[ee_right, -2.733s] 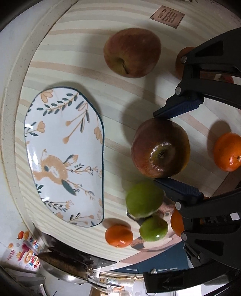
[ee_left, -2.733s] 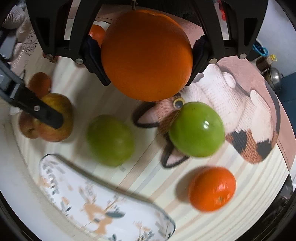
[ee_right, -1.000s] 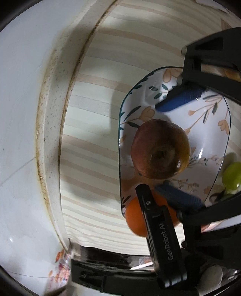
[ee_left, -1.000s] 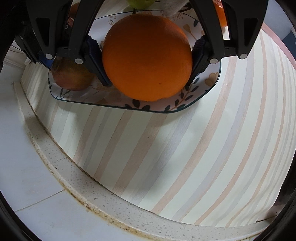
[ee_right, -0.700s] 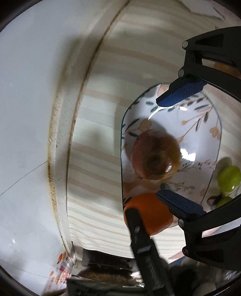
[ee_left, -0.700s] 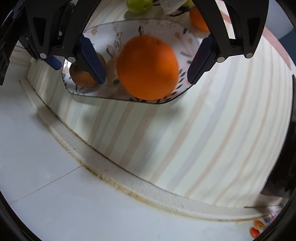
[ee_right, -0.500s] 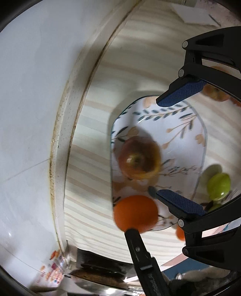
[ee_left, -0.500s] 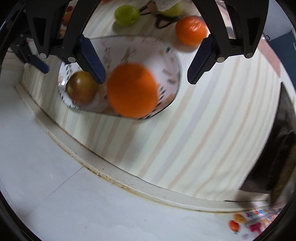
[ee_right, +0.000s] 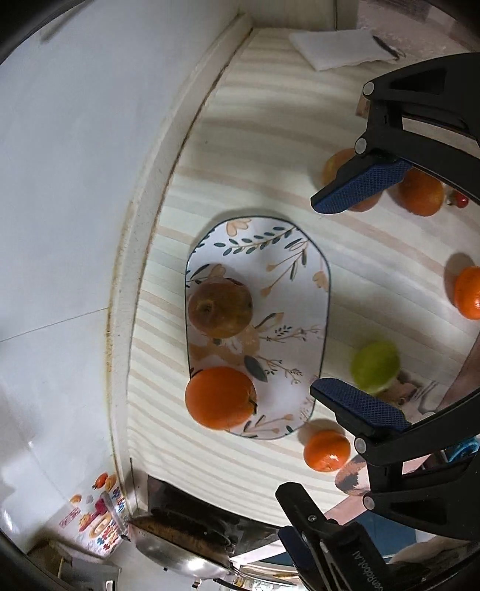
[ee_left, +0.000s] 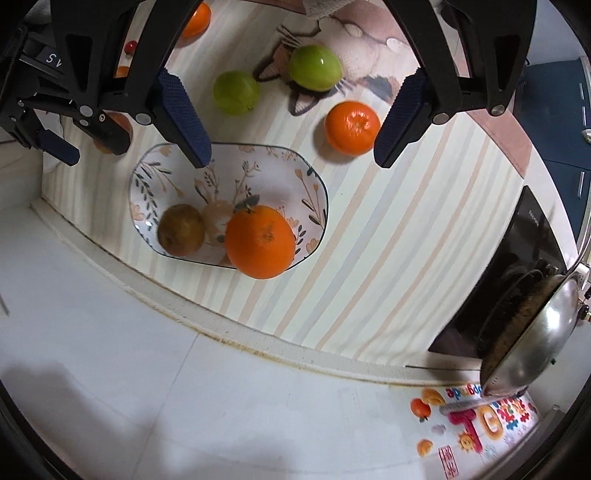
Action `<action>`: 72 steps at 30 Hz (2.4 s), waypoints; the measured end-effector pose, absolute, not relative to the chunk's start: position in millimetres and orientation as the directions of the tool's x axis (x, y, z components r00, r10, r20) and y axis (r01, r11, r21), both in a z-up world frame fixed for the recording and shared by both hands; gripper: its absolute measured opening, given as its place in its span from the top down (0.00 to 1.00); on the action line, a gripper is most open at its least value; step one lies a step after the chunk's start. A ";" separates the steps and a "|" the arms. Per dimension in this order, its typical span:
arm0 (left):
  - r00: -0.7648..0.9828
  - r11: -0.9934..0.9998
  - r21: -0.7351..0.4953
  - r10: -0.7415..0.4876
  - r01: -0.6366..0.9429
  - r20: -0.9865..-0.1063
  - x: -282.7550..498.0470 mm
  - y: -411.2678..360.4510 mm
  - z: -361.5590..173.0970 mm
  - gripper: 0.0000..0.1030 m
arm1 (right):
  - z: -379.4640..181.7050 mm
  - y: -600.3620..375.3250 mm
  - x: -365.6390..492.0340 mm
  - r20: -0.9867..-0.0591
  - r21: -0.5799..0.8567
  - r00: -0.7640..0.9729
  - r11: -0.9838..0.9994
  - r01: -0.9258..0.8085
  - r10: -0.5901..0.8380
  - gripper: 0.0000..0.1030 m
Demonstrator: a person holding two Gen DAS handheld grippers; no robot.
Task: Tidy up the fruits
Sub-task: 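Grasp a green apple with the left tool while the right tool grasps another green apple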
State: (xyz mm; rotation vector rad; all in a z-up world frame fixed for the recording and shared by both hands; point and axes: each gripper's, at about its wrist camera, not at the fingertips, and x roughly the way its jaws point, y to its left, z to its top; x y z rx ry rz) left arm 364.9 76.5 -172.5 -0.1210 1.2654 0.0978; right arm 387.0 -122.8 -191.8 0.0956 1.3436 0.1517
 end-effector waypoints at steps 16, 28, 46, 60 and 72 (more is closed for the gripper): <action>0.407 0.986 -0.056 0.014 -0.159 -0.913 297.2 80.5 -120.4 0.12 | -124.5 -128.6 322.3 -0.920 0.206 0.330 0.977 -0.048 0.210 0.10; 0.128 0.929 -0.135 -0.096 -0.344 -0.987 271.8 132.0 -226.2 0.13 | -220.4 -115.6 312.0 -0.916 0.375 0.143 0.927 -0.021 0.374 0.10; 0.040 0.888 -0.230 -0.233 -0.398 -0.972 298.5 117.0 -321.8 0.44 | -326.5 -59.8 356.5 -0.922 0.386 -0.066 0.918 -0.087 0.381 0.23; -0.004 0.840 -0.304 -0.342 -0.450 -0.940 315.3 113.7 -341.5 0.44 | -340.0 -63.2 352.3 -0.936 0.351 -0.082 0.927 -0.132 0.342 0.40; 0.007 0.907 -0.207 -0.220 -0.367 -0.975 334.8 86.9 -338.7 0.46 | -338.9 -79.1 340.1 -0.936 0.347 -0.100 0.930 -0.119 0.336 0.40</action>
